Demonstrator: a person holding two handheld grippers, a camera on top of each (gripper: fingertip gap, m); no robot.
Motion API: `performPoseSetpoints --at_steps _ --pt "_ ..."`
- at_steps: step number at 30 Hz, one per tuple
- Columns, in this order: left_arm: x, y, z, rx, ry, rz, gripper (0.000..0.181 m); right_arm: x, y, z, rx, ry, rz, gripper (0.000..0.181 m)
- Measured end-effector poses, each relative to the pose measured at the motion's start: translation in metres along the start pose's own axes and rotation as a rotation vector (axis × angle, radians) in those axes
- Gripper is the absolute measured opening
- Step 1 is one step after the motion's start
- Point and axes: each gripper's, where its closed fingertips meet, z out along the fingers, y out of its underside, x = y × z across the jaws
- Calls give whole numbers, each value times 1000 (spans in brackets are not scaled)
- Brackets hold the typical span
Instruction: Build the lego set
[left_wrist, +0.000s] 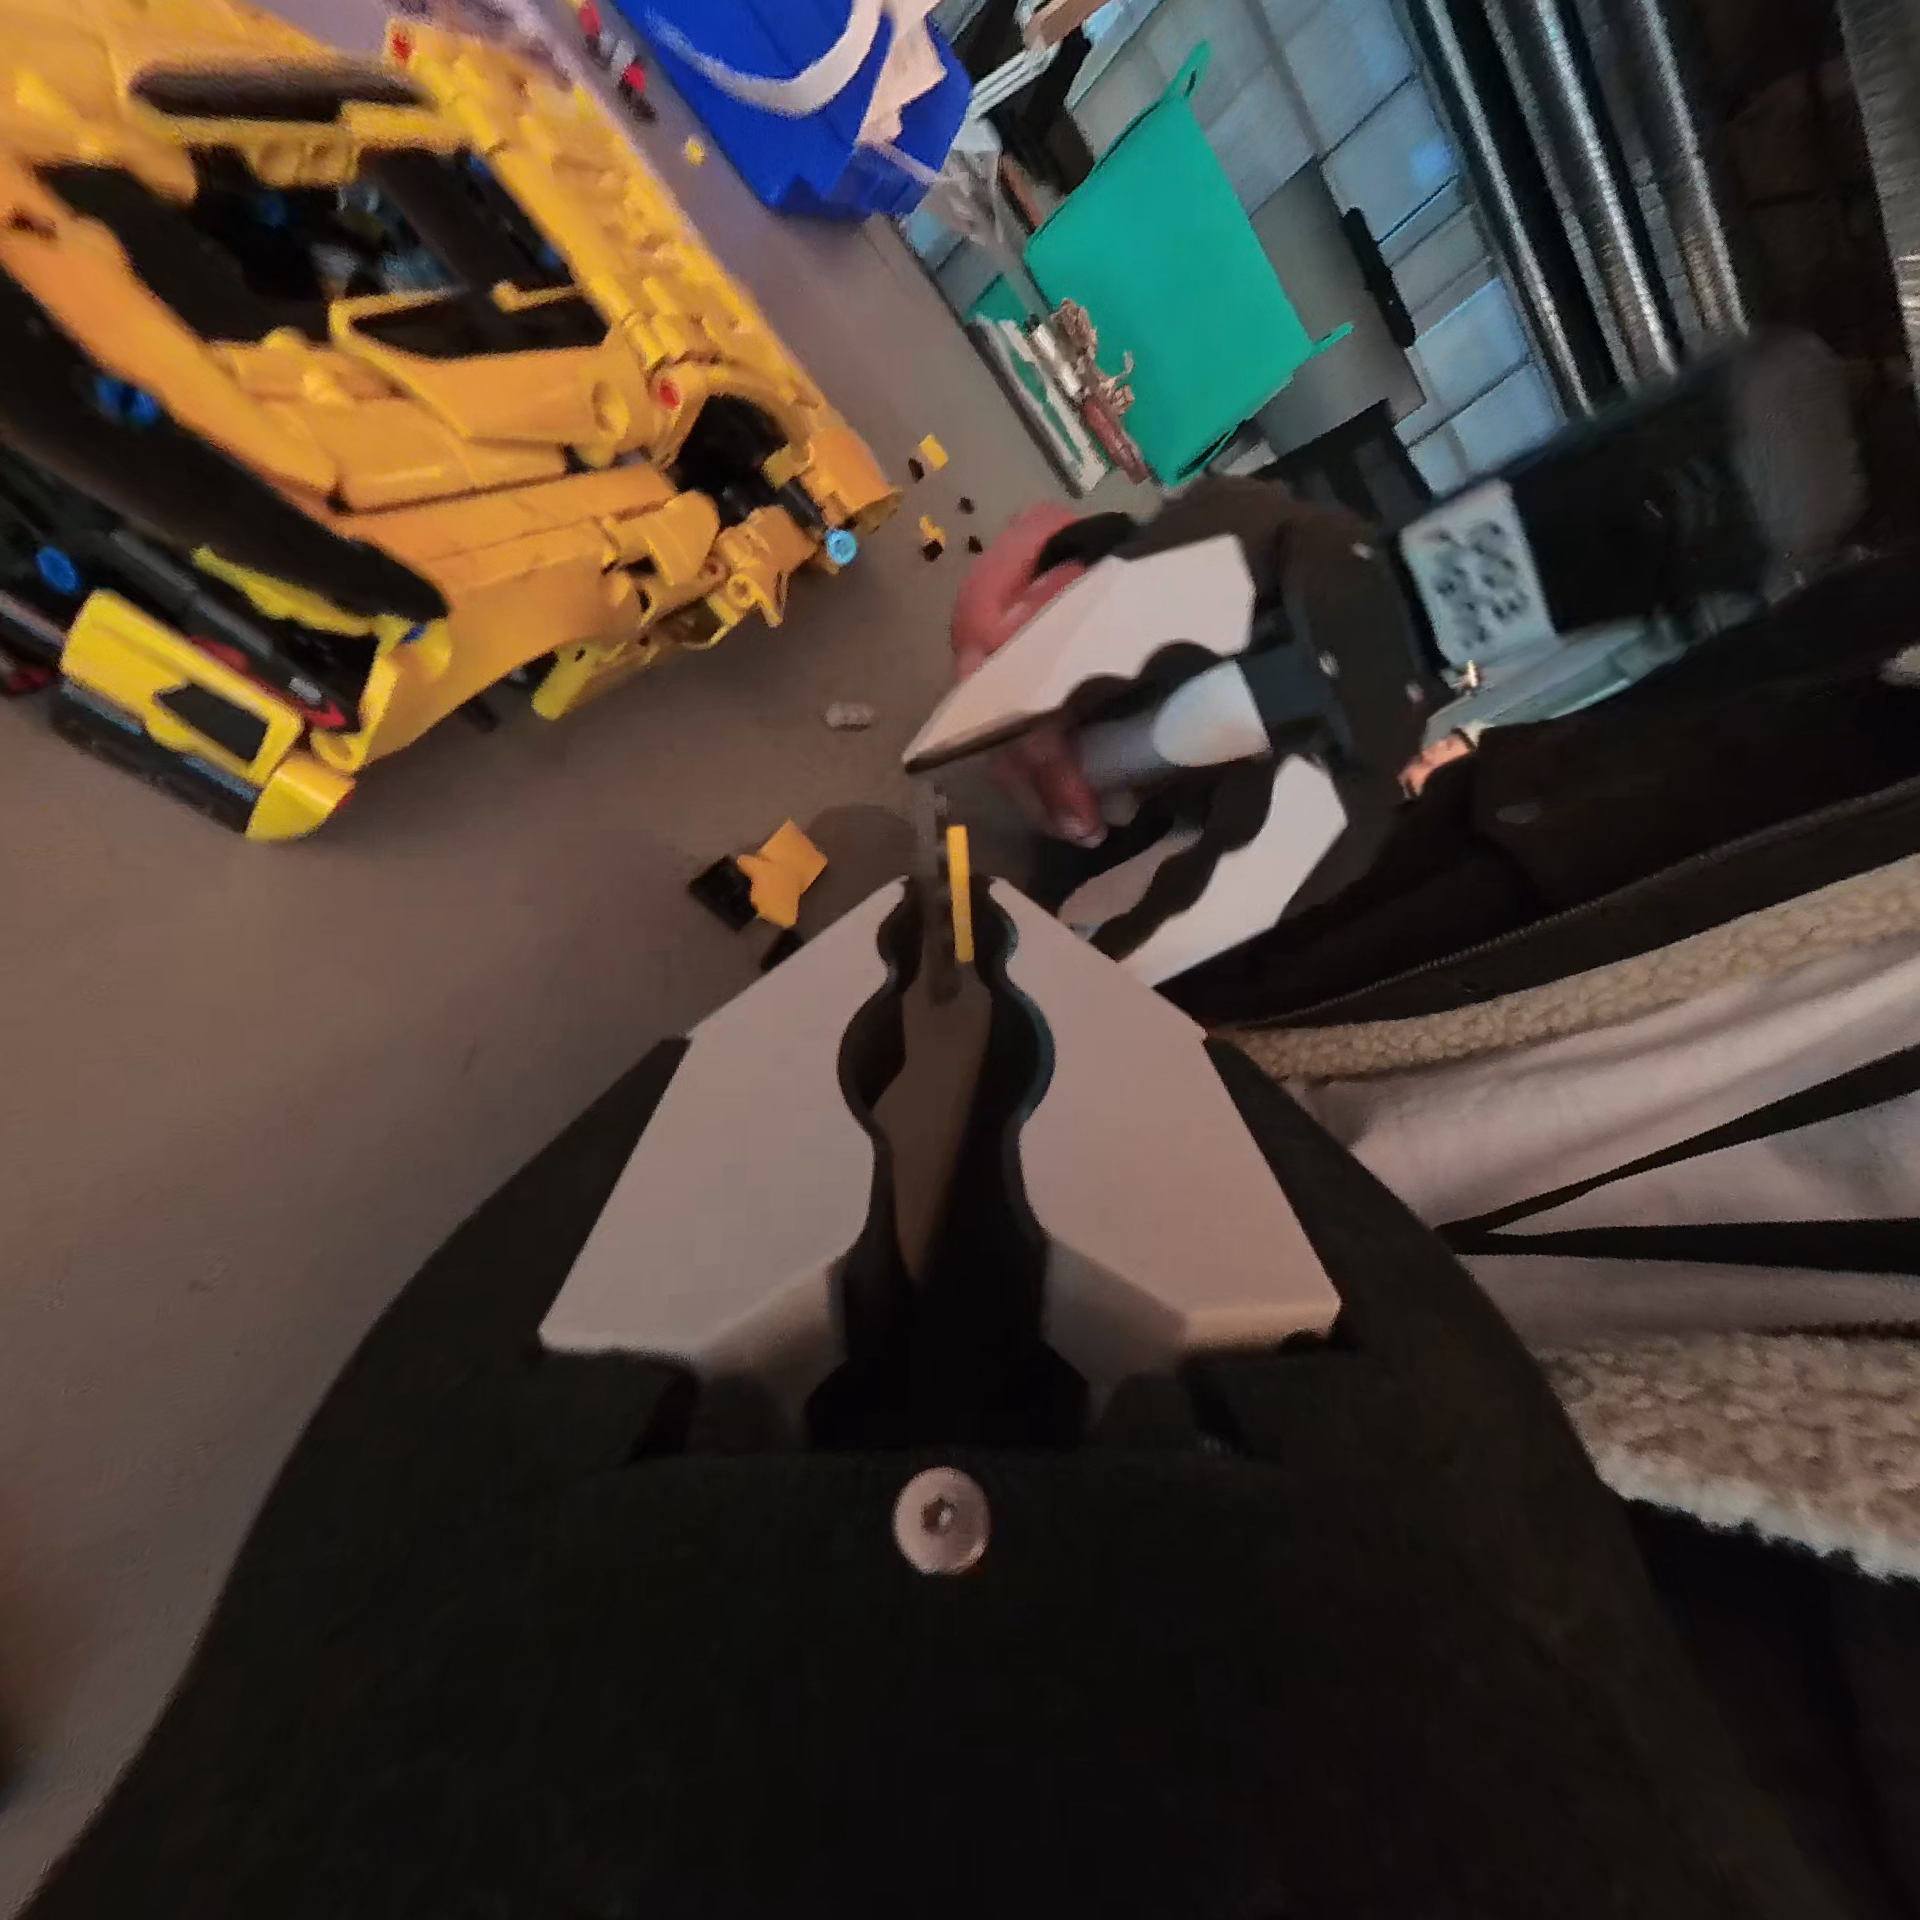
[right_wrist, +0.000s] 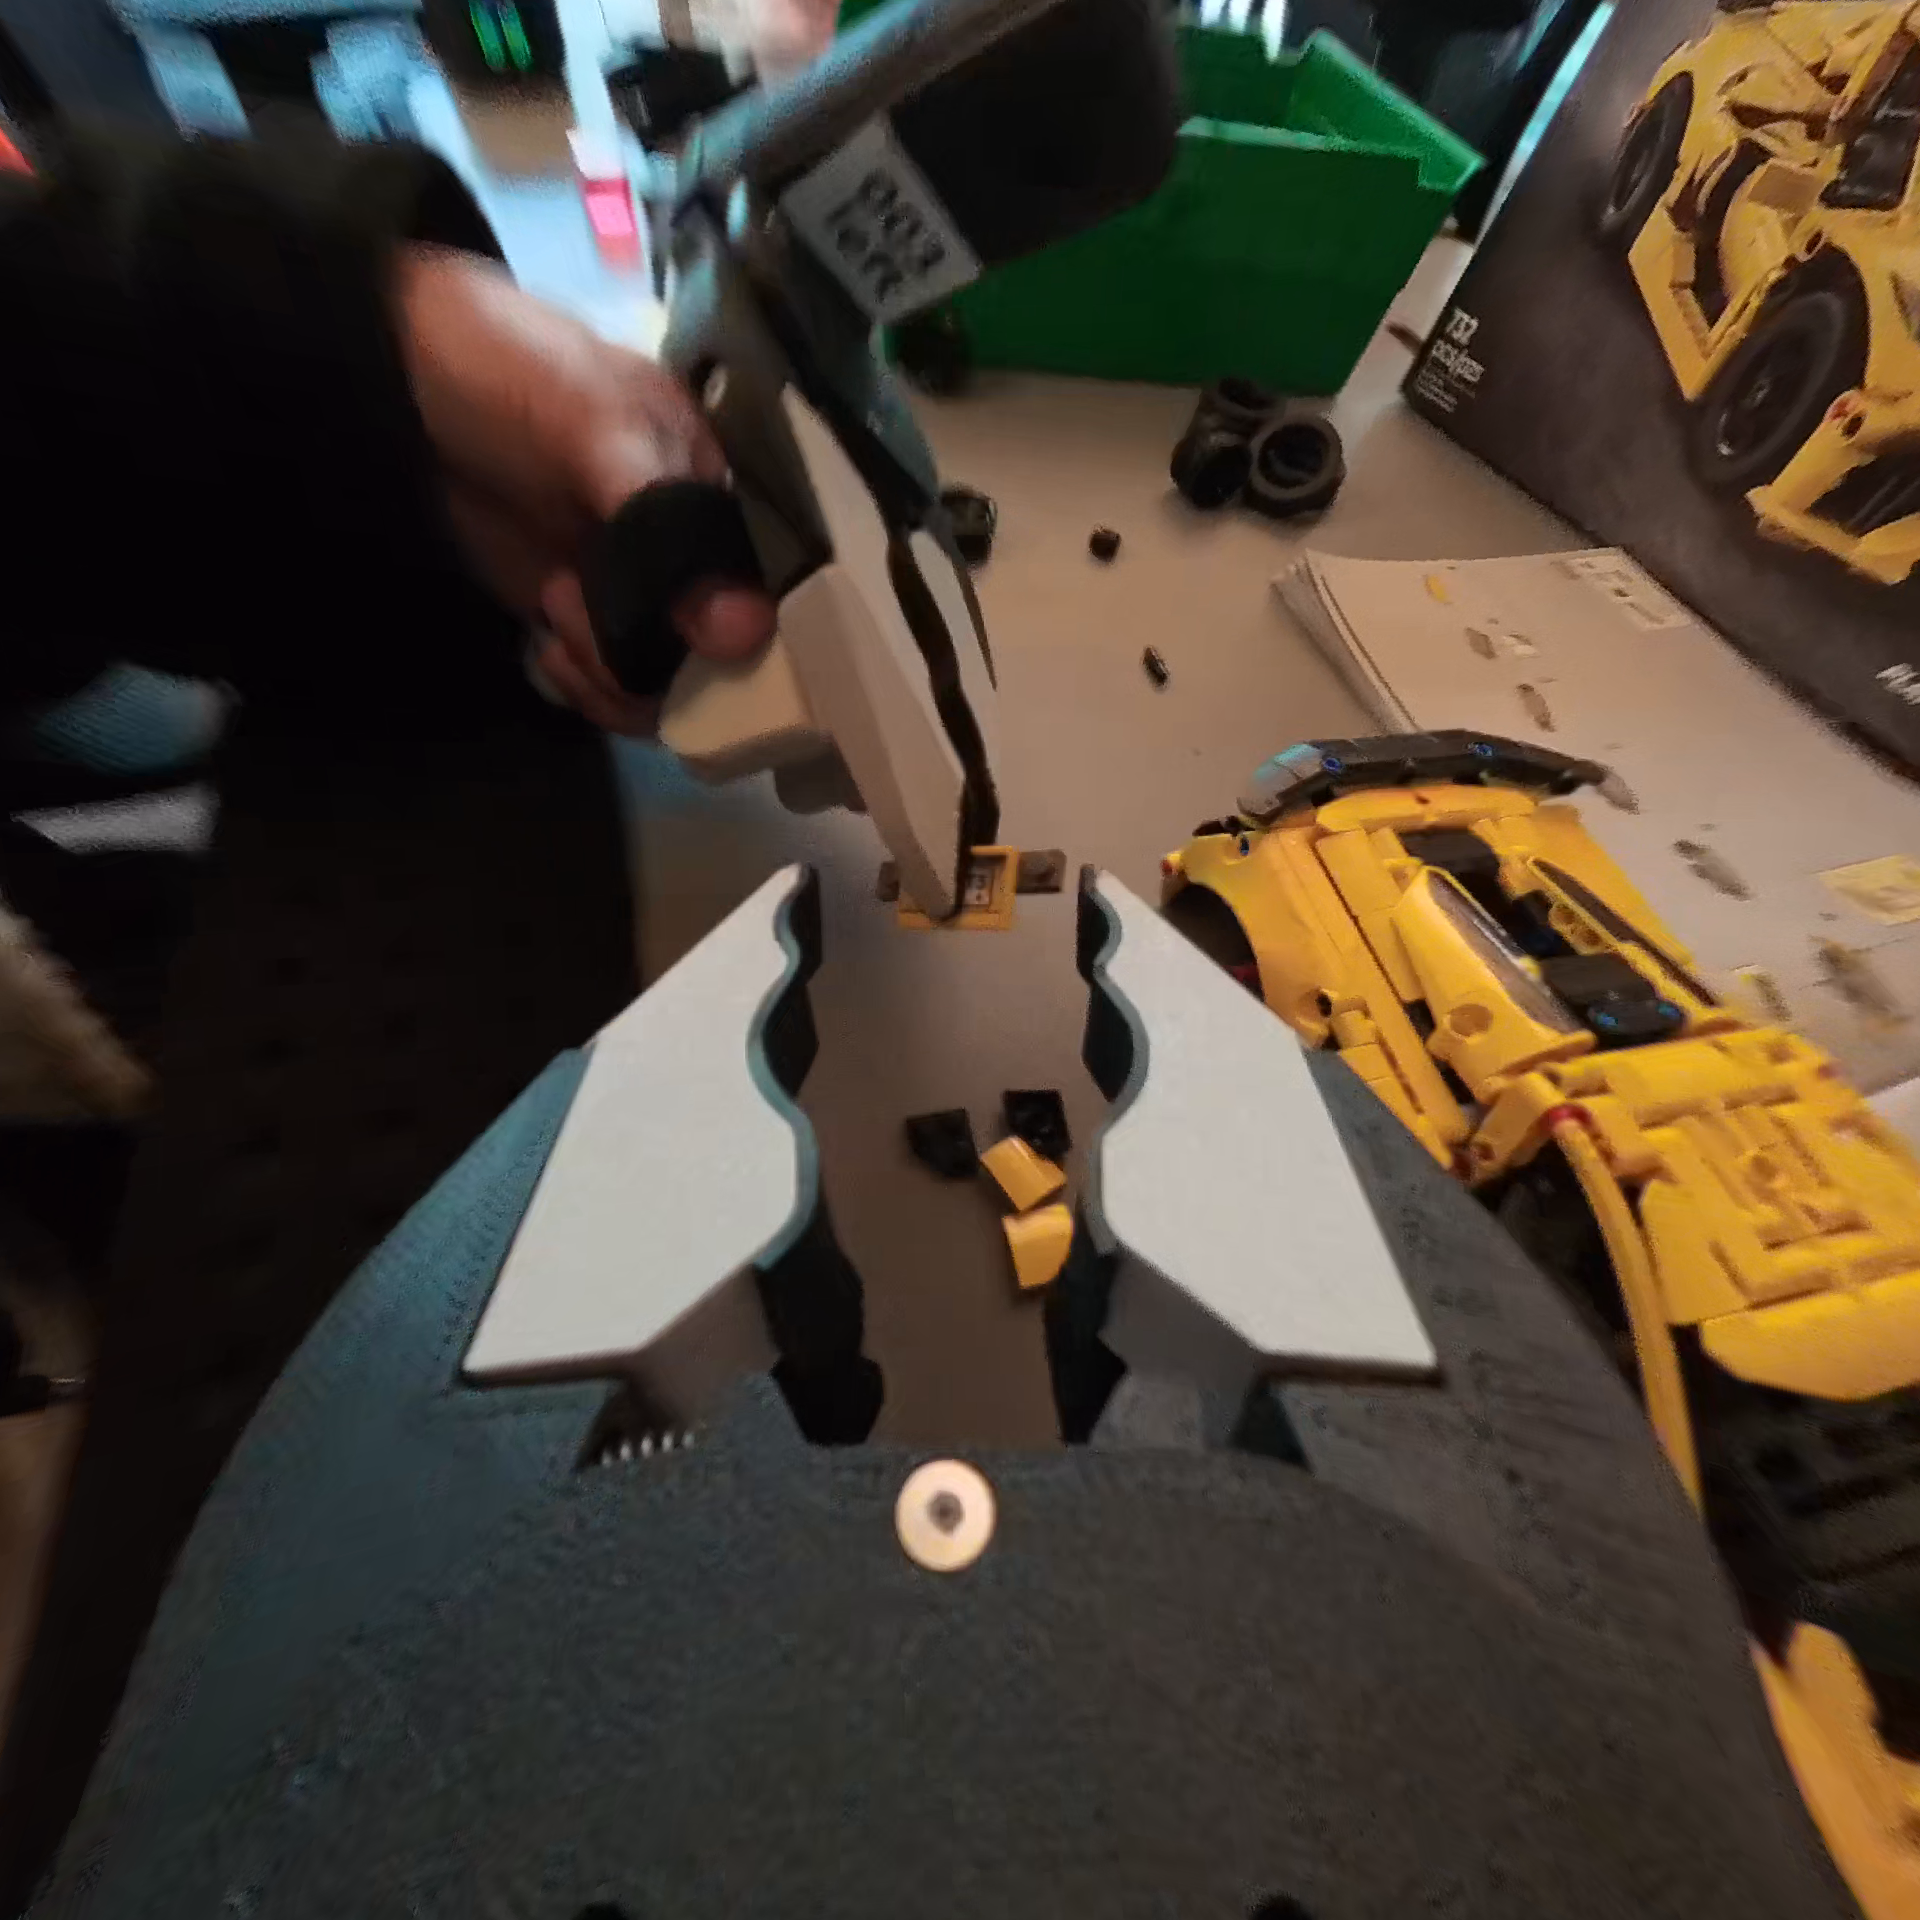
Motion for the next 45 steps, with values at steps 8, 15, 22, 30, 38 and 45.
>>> performPoseSetpoints --at_steps 8,15,22,30,38,45 --pt "34 -9 4 65 108 171 8 -5 -35 -28 275 -507 654 27" --pt "35 -4 7 8 32 226 8 -6 -24 -24 231 -455 600 8" --pt "39 -8 7 9 -29 283 8 -7 -29 -27 257 -501 624 7" --pt "43 -10 -3 150 17 271 14 3 -35 -31 336 -528 730 7" --pt "46 -13 -5 215 88 235 7 9 -42 -40 406 -554 778 7" --pt "43 -15 -2 223 76 218 2 12 -40 -38 407 -549 815 7"
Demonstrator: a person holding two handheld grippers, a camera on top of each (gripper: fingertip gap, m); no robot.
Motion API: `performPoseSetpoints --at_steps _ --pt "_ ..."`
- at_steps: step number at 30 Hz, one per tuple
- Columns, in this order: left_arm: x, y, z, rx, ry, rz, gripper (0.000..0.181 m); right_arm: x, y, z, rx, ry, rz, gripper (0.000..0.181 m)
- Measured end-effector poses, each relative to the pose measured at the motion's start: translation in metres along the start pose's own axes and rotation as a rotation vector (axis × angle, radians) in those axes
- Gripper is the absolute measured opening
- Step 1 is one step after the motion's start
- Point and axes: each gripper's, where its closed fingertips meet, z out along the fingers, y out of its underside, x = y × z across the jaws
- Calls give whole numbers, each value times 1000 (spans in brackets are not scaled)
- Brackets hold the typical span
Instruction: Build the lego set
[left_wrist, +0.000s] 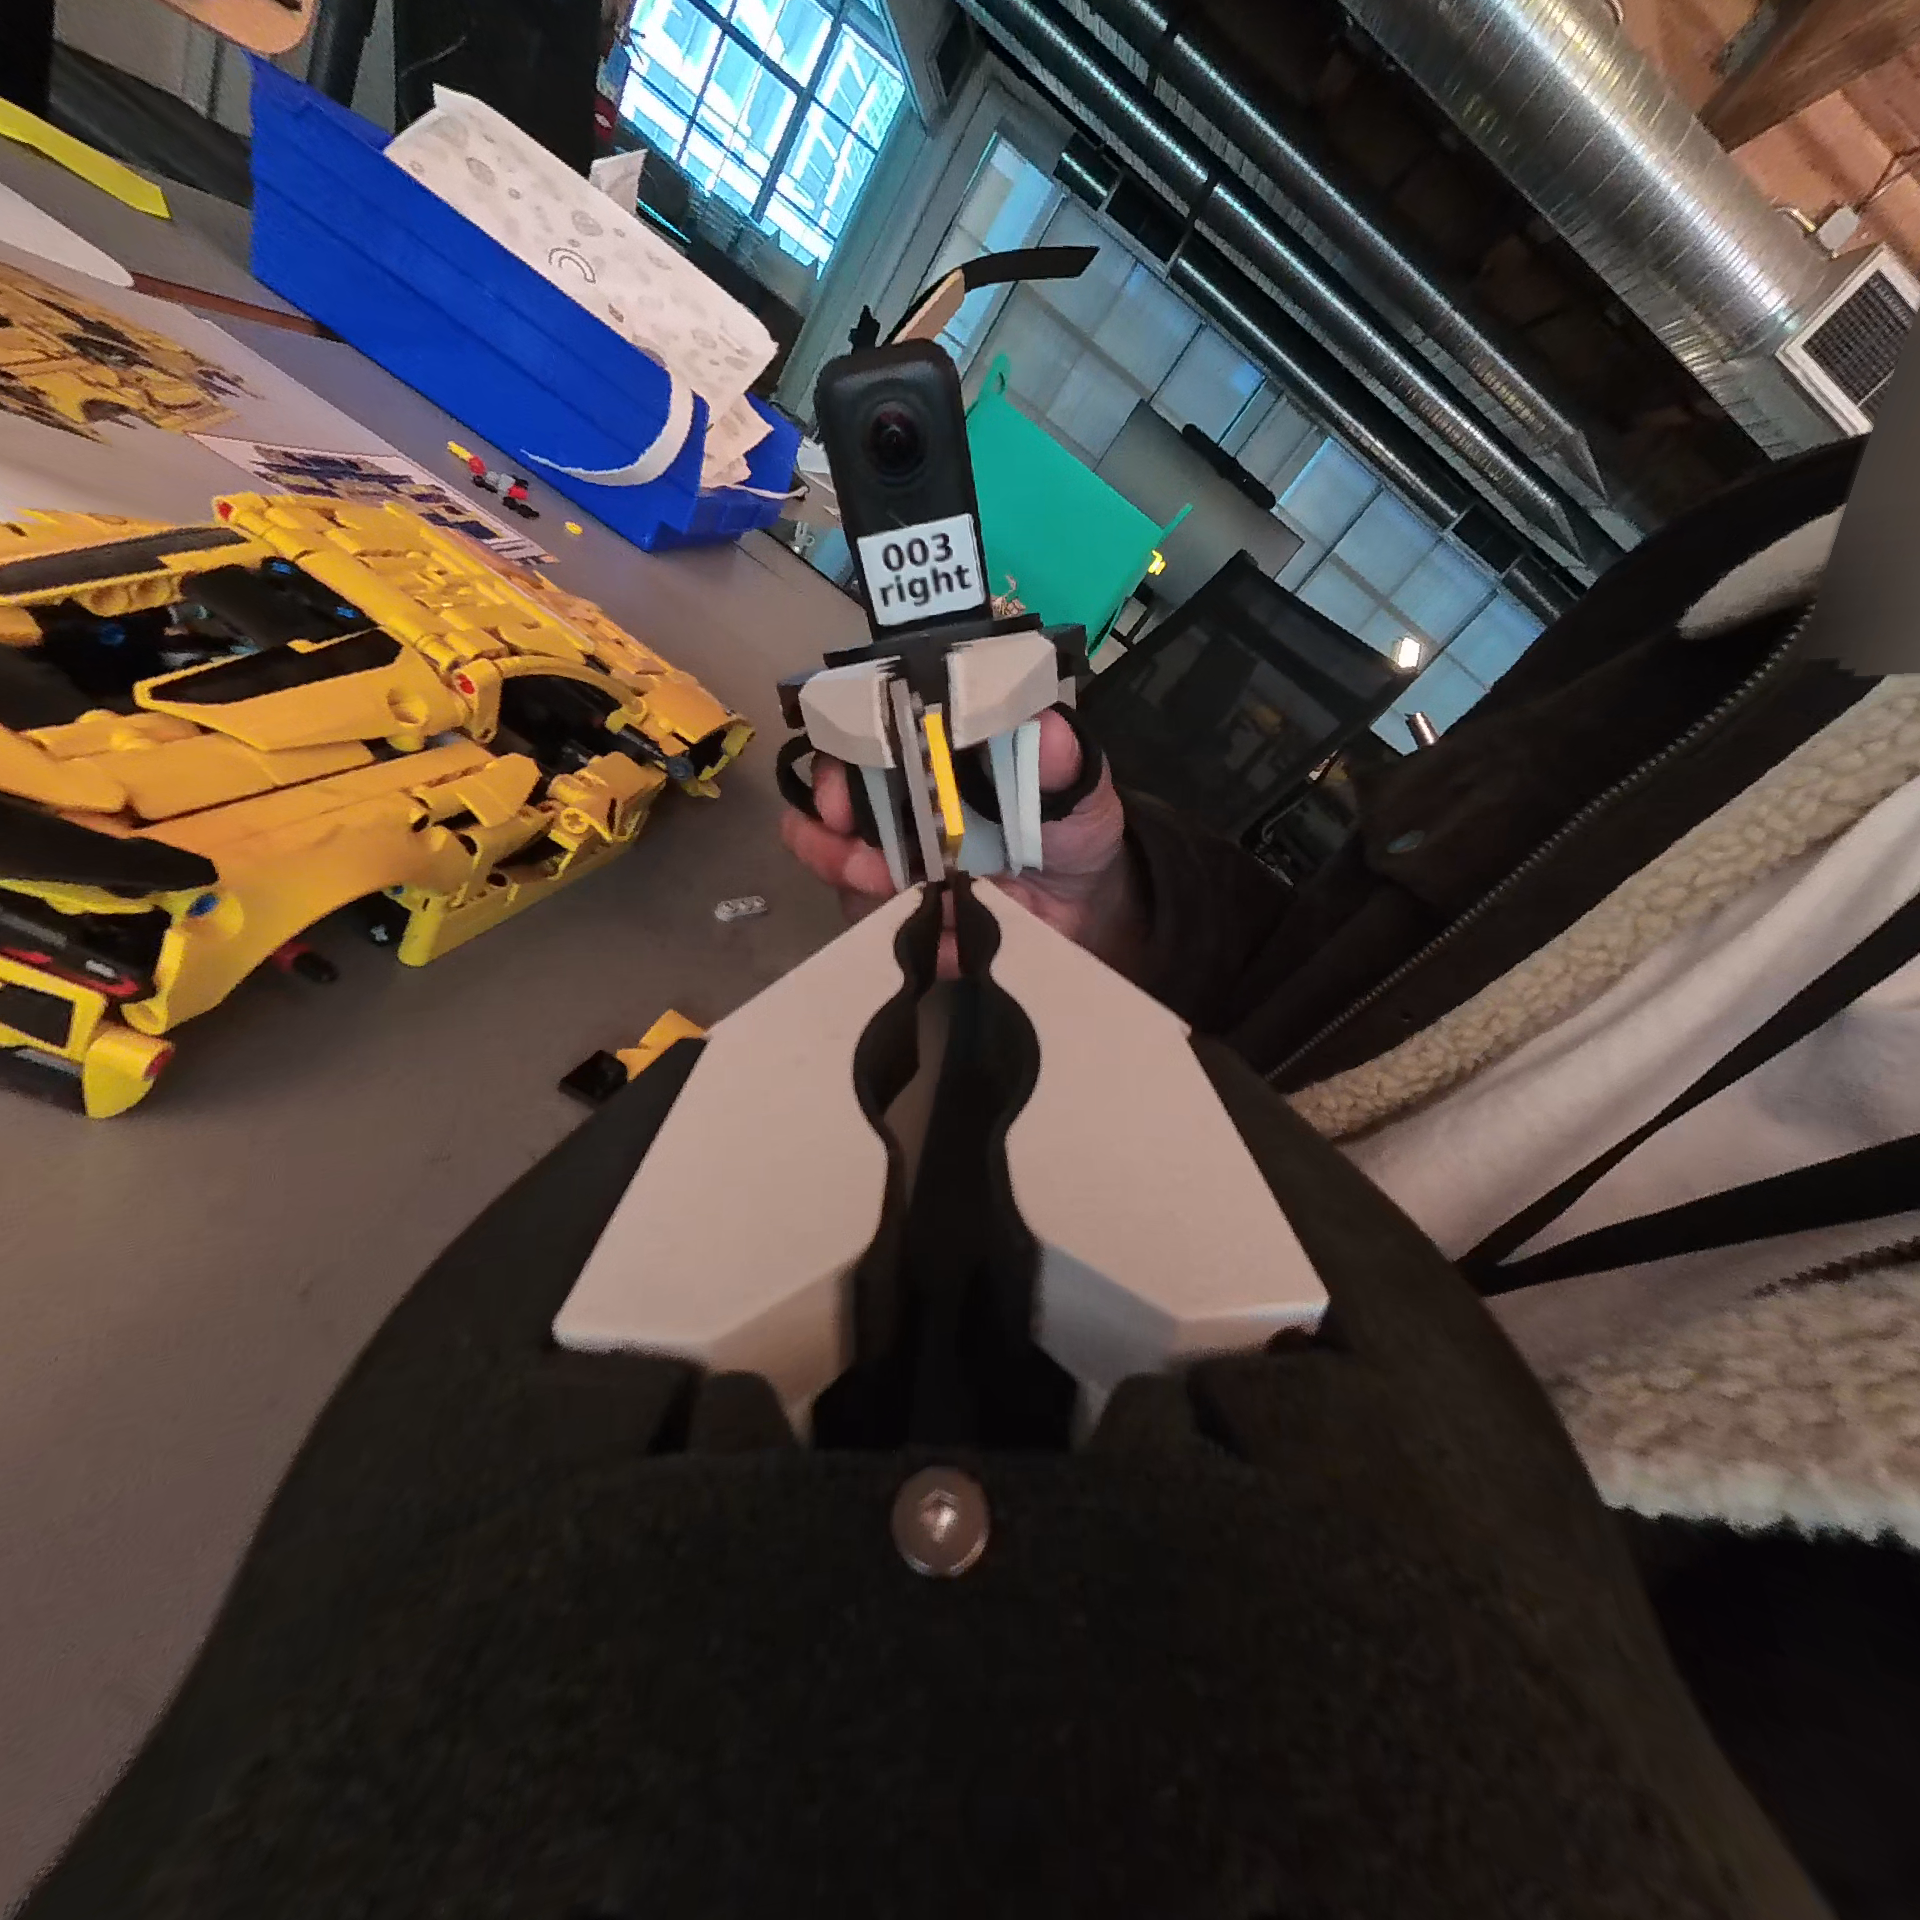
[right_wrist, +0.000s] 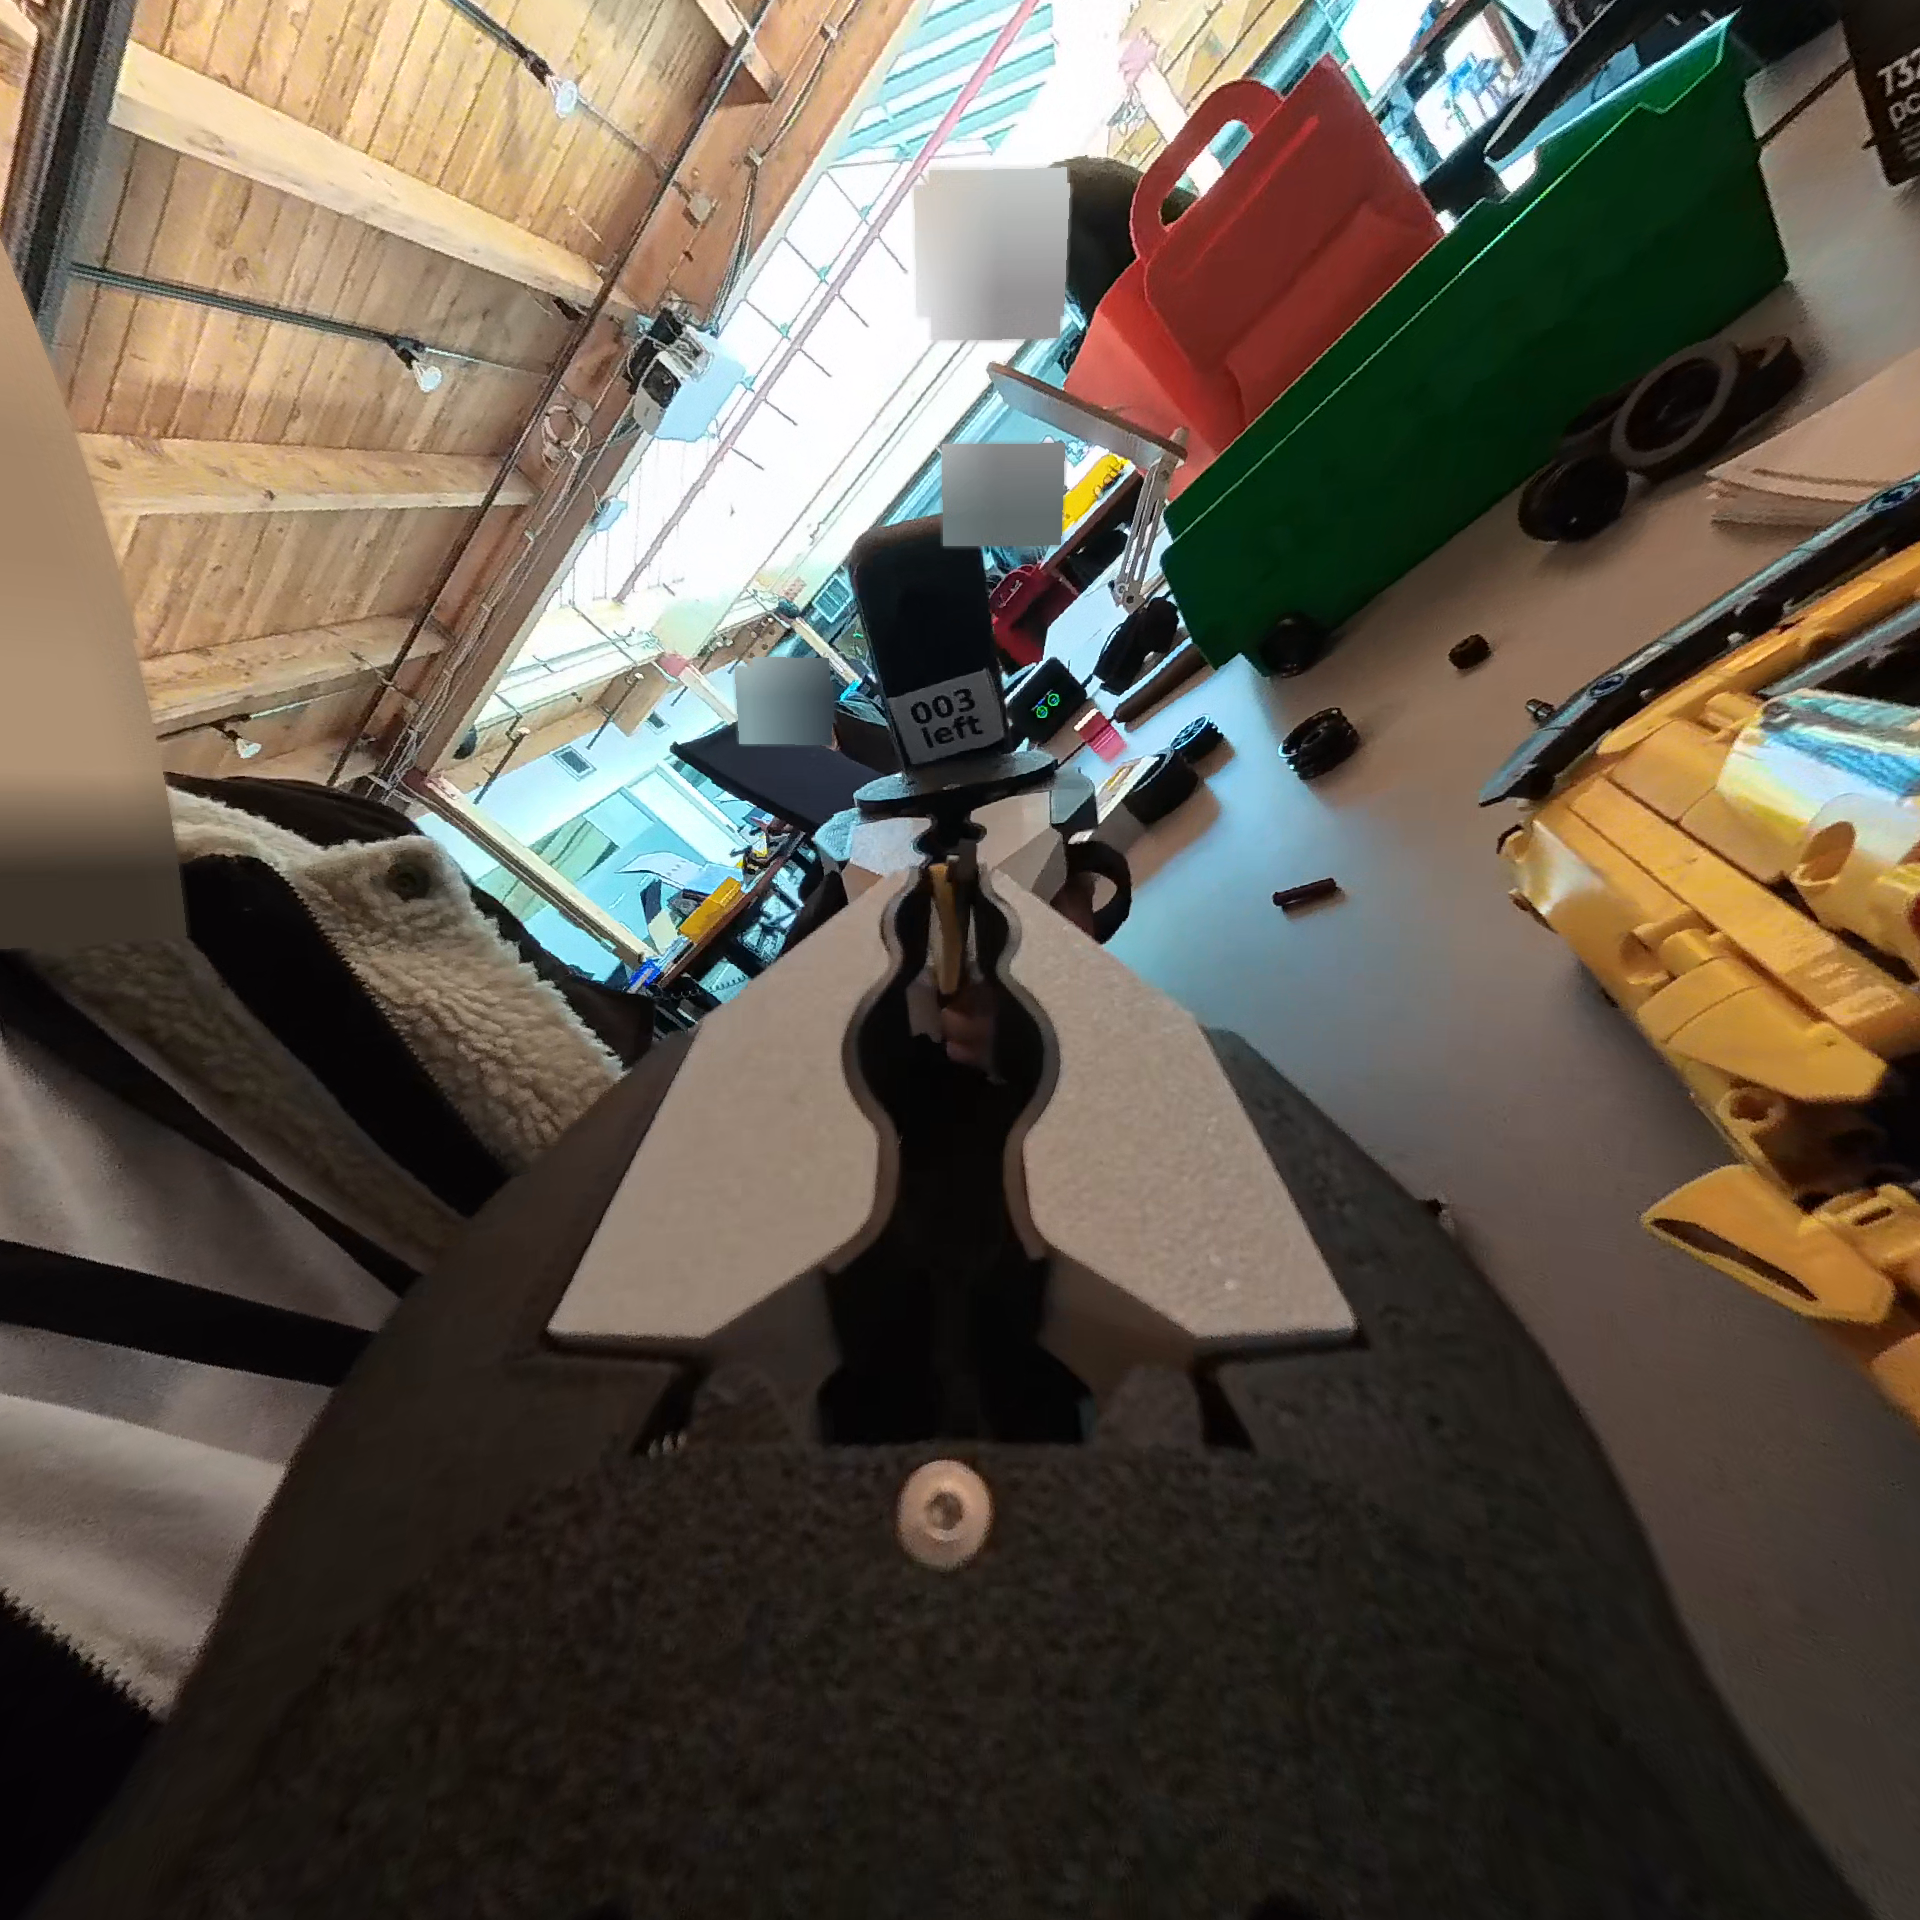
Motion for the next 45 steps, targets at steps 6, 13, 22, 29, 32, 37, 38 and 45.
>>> performPoseSetpoints --at_steps 6,13,22,29,32,37,38,45 --pt "-2 -4 1 32 3 -33 1 2 -4 -3 28 7 12 7" --pt "-4 -12 10 85 -14 -14 25 1 -10 -7 71 22 -40 7" --pt "-4 -19 12 137 -25 18 8 -1 -5 -1 39 37 -121 7" --pt "-2 -17 12 115 -64 96 6 -1 -3 -1 25 17 -95 6" --pt "-4 -16 12 108 -67 83 6 0 -2 -2 17 45 -135 6" --pt "-19 -17 7 116 -45 -85 6 15 -4 0 32 85 -21 7" --pt "-24 -19 4 136 -42 -132 6 16 -9 -2 54 111 -60 18" --pt "-57 -22 -9 226 -8 -457 6 45 -11 -10 -164 620 -868 42"
